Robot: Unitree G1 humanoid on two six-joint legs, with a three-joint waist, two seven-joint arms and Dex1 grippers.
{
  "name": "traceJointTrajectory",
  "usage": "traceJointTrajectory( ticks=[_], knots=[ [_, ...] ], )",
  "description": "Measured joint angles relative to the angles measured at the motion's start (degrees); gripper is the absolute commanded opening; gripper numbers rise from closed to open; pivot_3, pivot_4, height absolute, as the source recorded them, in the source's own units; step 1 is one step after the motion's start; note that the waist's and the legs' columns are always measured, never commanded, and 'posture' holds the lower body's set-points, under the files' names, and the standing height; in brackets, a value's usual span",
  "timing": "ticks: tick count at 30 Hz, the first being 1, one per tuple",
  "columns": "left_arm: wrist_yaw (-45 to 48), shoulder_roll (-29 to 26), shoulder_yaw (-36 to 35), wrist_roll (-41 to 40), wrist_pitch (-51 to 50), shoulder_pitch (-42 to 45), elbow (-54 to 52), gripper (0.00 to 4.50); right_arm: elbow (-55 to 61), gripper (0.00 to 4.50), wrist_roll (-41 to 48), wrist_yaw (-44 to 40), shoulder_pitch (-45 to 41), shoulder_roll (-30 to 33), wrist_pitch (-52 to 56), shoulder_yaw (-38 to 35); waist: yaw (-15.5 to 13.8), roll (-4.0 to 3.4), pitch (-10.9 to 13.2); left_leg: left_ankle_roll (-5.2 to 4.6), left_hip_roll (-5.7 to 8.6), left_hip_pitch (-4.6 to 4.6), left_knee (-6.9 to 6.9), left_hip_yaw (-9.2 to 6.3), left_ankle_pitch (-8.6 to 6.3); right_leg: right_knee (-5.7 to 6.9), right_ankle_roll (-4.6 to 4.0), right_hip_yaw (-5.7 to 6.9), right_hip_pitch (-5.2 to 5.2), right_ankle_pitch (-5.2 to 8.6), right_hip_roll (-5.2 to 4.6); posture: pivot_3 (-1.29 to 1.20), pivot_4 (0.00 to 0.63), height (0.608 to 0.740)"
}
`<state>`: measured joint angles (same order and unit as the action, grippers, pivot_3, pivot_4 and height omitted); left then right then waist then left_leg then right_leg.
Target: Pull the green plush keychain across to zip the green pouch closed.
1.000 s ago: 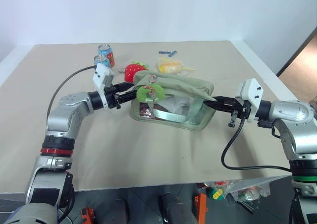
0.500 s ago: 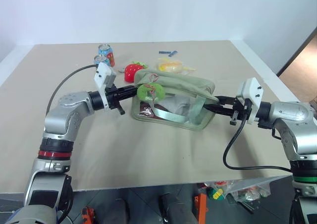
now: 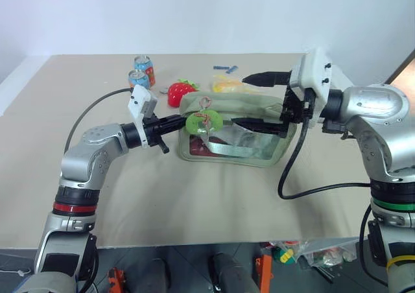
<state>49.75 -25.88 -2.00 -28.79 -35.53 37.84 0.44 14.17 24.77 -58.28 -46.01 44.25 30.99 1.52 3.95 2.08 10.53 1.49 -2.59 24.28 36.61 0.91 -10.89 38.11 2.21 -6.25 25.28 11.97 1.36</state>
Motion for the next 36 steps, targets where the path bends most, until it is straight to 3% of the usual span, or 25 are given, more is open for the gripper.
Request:
traceJointTrajectory(
  ticks=[8,18,36],
  knots=[
    [-2.0,0.3,0.0,-1.2,-2.0,-1.3,-3.4,0.0,10.4,4.47,8.3,9.2,6.8,-8.3,14.7,2.3,0.0,0.0,0.0,-0.01,-0.05,0.0,0.04,-0.2,0.0,0.06,-0.03,0.13,-0.04,0.01,0.09,0.0,0.15,0.74],
    [-2.6,0.3,0.0,-1.5,-2.1,-1.4,-3.7,0.0,10.1,4.47,9.7,18.2,9.0,-13.1,19.0,2.0,0.2,0.0,0.0,-0.02,-0.06,-0.01,0.07,-0.18,0.01,0.05,0.01,0.11,-0.03,-0.05,0.11,0.0,0.15,0.74],
    [-2.6,0.2,0.0,-1.5,-2.0,-1.6,-3.7,0.0,10.4,4.47,14.4,16.2,9.5,-6.5,23.0,-1.6,0.2,0.0,0.0,-0.02,-0.06,-0.01,0.05,-0.18,0.01,0.03,-0.01,0.1,-0.04,-0.04,0.11,0.0,0.15,0.74]
  ],
)
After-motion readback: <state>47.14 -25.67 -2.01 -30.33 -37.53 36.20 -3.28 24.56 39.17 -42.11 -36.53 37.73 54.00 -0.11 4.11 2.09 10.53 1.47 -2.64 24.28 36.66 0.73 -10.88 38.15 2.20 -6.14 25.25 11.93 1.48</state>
